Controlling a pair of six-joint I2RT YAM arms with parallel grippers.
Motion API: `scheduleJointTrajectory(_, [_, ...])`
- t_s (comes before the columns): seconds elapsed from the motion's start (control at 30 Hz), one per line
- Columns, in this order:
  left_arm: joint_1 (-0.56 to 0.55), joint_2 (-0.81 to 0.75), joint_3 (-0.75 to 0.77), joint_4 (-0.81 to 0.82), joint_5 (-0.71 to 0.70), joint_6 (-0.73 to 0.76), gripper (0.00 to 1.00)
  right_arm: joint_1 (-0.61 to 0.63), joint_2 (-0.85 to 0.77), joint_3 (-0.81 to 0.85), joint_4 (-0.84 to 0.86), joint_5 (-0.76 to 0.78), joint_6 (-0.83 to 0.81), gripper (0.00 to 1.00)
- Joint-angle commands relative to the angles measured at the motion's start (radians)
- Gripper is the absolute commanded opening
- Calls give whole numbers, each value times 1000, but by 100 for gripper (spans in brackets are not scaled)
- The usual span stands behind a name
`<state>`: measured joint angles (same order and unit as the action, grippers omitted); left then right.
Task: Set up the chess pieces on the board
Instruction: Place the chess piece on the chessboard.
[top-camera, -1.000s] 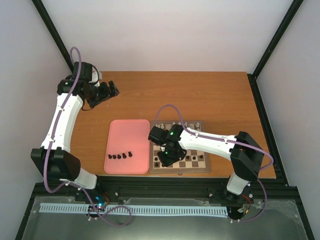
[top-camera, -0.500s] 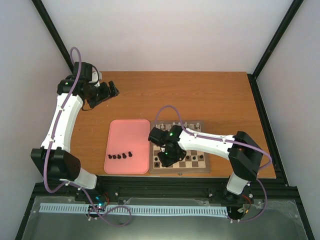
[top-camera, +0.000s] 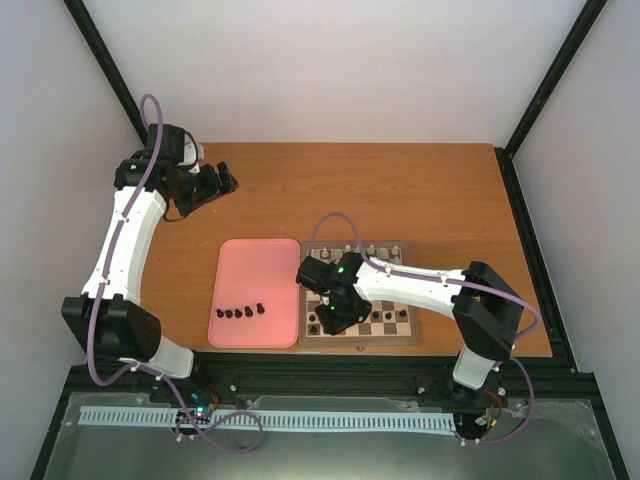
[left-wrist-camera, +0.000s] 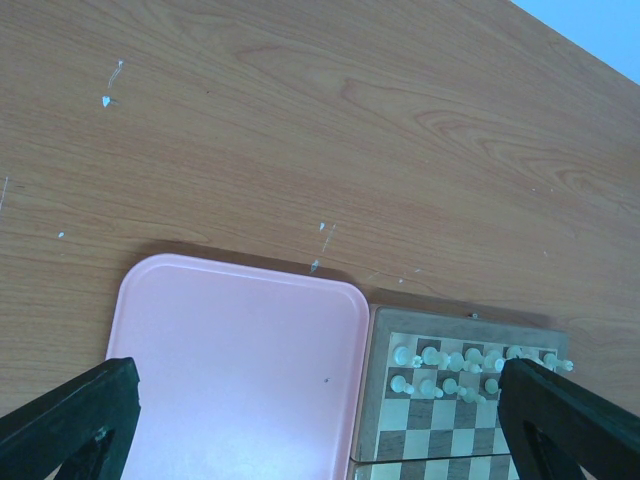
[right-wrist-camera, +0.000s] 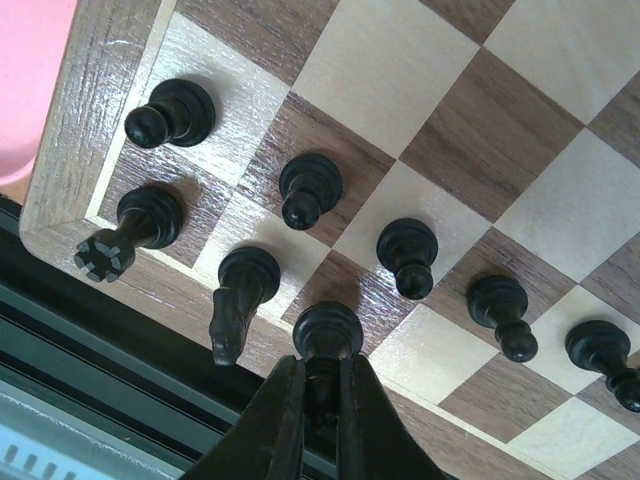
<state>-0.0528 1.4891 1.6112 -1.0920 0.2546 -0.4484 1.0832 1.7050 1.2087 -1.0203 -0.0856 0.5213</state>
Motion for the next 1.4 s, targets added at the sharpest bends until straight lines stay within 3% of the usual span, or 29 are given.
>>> scheduleJointTrajectory(0.0, [-7,-7,13,12,2,13,100,6,17,-7,7,20,5,6])
scheduleJointTrajectory(0.63, [-5,-6,12,14,3,13,100,7,-8,-17,8,22,5,20])
scheduleJointTrajectory(1.37, [-7,-16,3,15,6,10,100,7,-50,-40,-16,13,31,20])
